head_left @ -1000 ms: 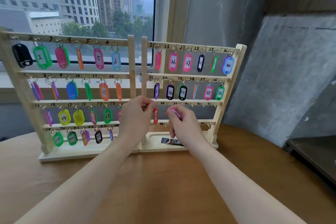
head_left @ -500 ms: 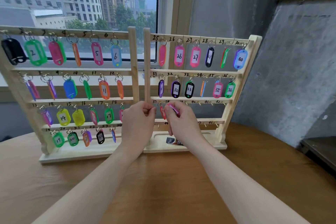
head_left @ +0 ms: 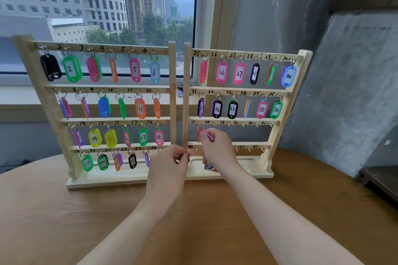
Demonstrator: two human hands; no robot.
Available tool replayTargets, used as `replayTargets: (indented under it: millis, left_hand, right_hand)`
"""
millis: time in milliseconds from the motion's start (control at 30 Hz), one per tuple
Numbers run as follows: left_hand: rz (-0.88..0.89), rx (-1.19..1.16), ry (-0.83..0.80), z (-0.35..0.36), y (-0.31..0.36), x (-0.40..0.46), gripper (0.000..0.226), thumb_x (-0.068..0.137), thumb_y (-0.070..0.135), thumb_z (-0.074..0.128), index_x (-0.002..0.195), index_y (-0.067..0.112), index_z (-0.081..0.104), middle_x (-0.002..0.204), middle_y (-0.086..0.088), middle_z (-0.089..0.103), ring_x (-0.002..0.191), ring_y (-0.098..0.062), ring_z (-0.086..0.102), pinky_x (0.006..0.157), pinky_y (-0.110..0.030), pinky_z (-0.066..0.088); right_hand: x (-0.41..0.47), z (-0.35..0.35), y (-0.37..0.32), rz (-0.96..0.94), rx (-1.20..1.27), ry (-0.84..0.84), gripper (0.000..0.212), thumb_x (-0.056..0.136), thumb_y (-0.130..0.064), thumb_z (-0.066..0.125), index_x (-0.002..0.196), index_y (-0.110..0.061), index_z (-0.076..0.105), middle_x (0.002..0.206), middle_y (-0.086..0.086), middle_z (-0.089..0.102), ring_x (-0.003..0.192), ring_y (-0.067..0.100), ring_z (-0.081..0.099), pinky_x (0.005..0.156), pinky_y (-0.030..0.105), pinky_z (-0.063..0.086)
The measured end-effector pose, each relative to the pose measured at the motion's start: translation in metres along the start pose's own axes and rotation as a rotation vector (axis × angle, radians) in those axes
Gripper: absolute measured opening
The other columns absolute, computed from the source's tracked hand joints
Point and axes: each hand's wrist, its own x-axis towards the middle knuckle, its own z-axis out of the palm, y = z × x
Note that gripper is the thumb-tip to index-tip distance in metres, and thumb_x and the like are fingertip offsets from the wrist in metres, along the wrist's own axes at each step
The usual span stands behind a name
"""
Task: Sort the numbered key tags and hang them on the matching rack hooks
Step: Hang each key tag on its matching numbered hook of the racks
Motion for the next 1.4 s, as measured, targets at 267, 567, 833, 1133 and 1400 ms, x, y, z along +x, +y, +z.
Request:
replayTargets:
  millis: [267,567,833,1133,1400]
  left_hand:
    - [-0.045,0.000,-0.170,0.002,0.008,-0.046,0.016,0.090,0.018,0.068,0.078,0.029,0.069,0.077,0.011,0.070,0.079,-0.003,0.064,0.072,-0.017,0.046]
    - [0.076,0.067,-0.736,0.065,0.047,-0.137,0.019,0.086,0.025,0.071,0.068,0.030,0.067,0.073,0.008,0.070,0.070,-0.008,0.063,0.063,-0.019,0.046]
    - [0.286,0.093,-1.011,0.137,0.097,-0.228,0.011,0.085,0.026,0.073,0.093,0.018,0.074,0.089,0.005,0.069,0.082,-0.012,0.062,0.074,-0.022,0.046]
    - [0.279,0.186,-1.070,0.172,0.120,-0.259,0.011,0.092,0.021,0.066,0.102,0.017,0.070,0.098,-0.001,0.070,0.093,-0.021,0.064,0.082,-0.036,0.055]
    - [0.184,0.233,-1.077,0.167,0.112,-0.251,0.017,0.087,0.034,0.075,0.097,0.023,0.065,0.088,0.005,0.061,0.083,-0.016,0.057,0.069,-0.028,0.045]
  right_hand:
    - [-0.033,-0.030,0.008,0.129,-0.132,-0.120,0.039,0.101,-0.036,0.054,0.073,-0.009,0.062,0.055,0.000,0.057,0.038,0.009,0.050,0.048,0.022,0.037]
    - [-0.153,-0.157,0.024,0.107,-0.268,0.019,0.038,0.100,-0.041,0.058,0.082,-0.010,0.072,0.061,-0.004,0.062,0.054,0.005,0.052,0.054,0.021,0.041]
    - [-0.296,-0.257,0.112,0.366,-0.380,0.184,0.029,0.095,-0.032,0.066,0.071,-0.017,0.070,0.065,-0.001,0.067,0.062,0.016,0.062,0.064,0.031,0.046]
    - [-0.346,-0.259,0.151,0.494,-0.516,0.127,0.028,0.081,-0.052,0.076,0.067,-0.028,0.070,0.061,-0.008,0.065,0.062,0.010,0.060,0.061,0.033,0.050]
    - [-0.330,-0.235,0.150,0.516,-0.784,0.048,0.047,0.072,-0.074,0.073,0.076,-0.028,0.063,0.075,-0.010,0.063,0.068,0.006,0.060,0.060,0.027,0.048]
